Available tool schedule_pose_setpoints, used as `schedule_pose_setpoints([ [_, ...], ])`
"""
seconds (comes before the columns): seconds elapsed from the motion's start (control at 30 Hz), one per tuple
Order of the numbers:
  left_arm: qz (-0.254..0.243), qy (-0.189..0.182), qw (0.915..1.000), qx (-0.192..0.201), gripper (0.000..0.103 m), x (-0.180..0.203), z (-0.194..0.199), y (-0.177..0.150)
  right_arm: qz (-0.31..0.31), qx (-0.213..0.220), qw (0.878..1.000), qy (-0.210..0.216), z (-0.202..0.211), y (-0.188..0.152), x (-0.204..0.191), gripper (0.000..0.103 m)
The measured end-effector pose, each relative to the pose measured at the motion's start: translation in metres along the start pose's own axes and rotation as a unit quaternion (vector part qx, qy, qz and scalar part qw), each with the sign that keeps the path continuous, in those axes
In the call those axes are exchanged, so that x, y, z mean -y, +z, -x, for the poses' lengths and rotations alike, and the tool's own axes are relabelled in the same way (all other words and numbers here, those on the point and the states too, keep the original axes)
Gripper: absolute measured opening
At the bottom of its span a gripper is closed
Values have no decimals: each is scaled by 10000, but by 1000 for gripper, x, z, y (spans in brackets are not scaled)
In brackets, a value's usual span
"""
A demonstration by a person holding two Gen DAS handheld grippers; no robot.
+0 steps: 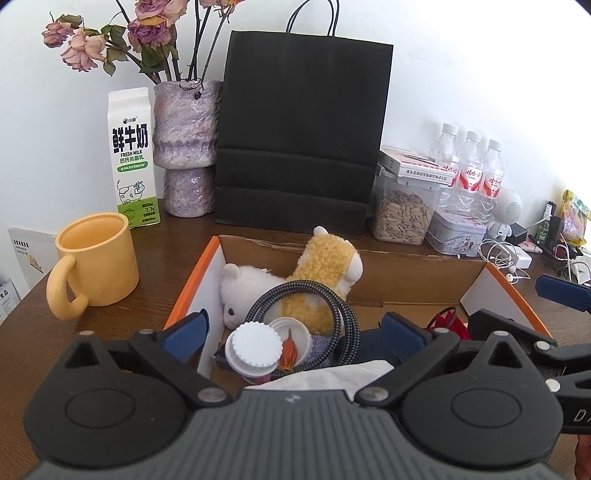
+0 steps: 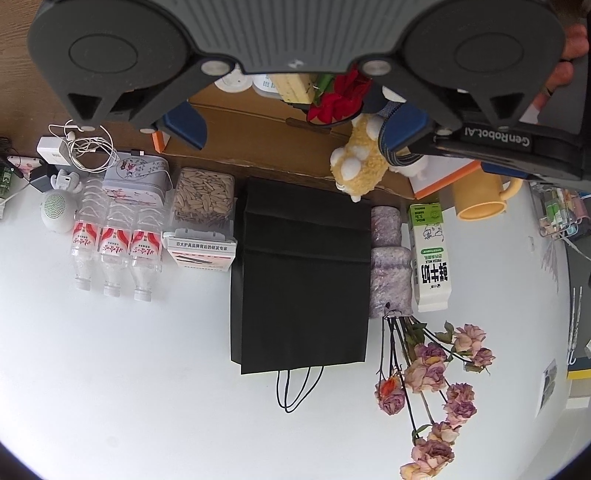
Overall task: Organize objects
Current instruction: 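Carry the leaf and disc into the red box and open both tools, then withdraw the left tool and grasp the small white plug on the table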
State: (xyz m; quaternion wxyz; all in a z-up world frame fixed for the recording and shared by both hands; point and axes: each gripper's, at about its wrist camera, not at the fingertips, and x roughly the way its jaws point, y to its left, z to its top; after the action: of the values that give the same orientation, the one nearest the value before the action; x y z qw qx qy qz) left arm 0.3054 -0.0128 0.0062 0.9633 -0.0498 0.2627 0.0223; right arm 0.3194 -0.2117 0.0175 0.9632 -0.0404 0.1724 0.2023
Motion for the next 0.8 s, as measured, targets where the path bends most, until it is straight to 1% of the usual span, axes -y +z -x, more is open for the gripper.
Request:
schedule_pose_setpoints([
  [0.17,22,19,9999,114,103,0,18,-10,24,11,9999,-108,16,-7,-3,103],
  [0.3,24,36,10000,80,103,1,33,-20,9,27,9999,-157,35,-14,-5,103],
  [0.5,-2,109,9999,-65,103,0,56,-37,-108,14,9999,-110,68,-30,-8,103],
  [0.67,-84,89,9997,-191,103,2,74,-50,-174,-101,9998,42,87,-44,-11,103],
  [0.8,-142,33,9992,-361,103,3,84,-61,-153,-154,9997,68,98,-52,-15,103],
])
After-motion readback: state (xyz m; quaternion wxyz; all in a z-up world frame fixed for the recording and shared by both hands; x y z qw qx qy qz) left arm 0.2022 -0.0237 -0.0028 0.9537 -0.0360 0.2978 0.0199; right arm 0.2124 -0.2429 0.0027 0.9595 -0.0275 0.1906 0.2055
